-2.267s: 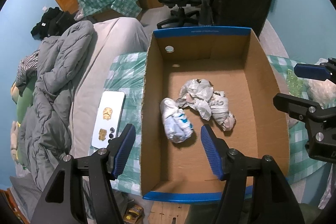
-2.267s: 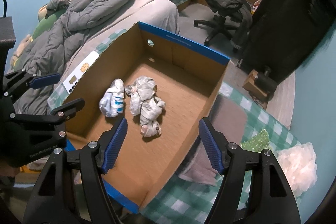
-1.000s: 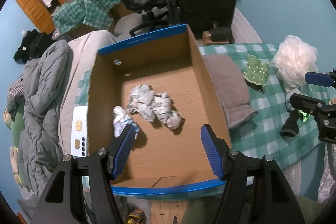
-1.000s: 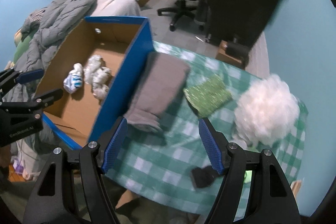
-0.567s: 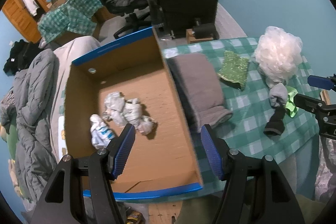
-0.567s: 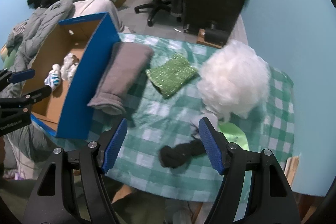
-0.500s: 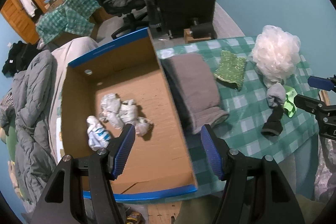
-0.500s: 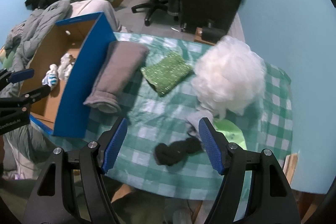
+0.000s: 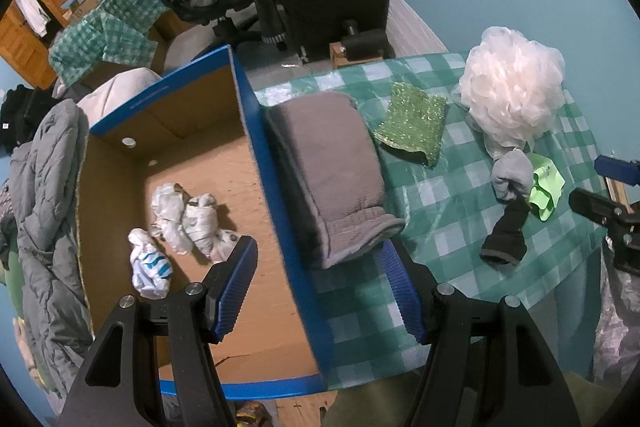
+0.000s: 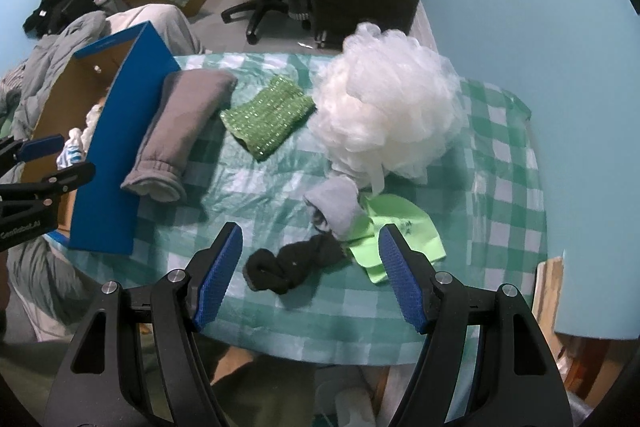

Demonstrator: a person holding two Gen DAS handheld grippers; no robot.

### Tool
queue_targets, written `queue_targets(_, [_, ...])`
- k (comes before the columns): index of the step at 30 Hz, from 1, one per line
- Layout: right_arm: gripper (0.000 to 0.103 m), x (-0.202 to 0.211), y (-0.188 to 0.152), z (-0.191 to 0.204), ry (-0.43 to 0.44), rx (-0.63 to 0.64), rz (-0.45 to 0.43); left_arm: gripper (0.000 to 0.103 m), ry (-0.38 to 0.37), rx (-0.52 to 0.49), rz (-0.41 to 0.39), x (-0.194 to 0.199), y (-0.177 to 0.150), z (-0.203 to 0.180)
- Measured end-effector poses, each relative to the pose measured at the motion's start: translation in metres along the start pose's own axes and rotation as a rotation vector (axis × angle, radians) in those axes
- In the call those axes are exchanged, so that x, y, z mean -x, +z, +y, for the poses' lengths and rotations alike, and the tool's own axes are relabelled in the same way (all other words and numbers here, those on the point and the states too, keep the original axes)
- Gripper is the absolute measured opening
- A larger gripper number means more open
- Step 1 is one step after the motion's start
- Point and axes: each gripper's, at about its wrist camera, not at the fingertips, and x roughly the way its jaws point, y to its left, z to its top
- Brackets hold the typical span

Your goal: Organize soft objects

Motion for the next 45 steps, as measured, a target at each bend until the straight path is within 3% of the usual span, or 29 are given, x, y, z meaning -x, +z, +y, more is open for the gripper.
queue_targets(2, [0.072,-0.005,-0.002,-0.002,-0.002,-0.005,0.013,0.071,-0.007,0.006,0.017,-0.006,0.003,-0.003])
queue_targets(15, [0.074,-0.034,-0.012,-0.004,0.016,-0.045,0.067,0.071,0.017,-0.066,0.051,-0.034,0.013,-0.031])
queue_targets(27, [0.074,-0.044,-0.013,0.005,0.019,-0.038,0.097,0.072,0.035,-0.083,0.062,-0.045,0.003,-0.028])
queue_targets(45, [0.075,-0.057,-0.013,0.012,0.014,-0.05,0.124,0.073,0.06,-0.014,0.08,-0.052,0.002,0.003])
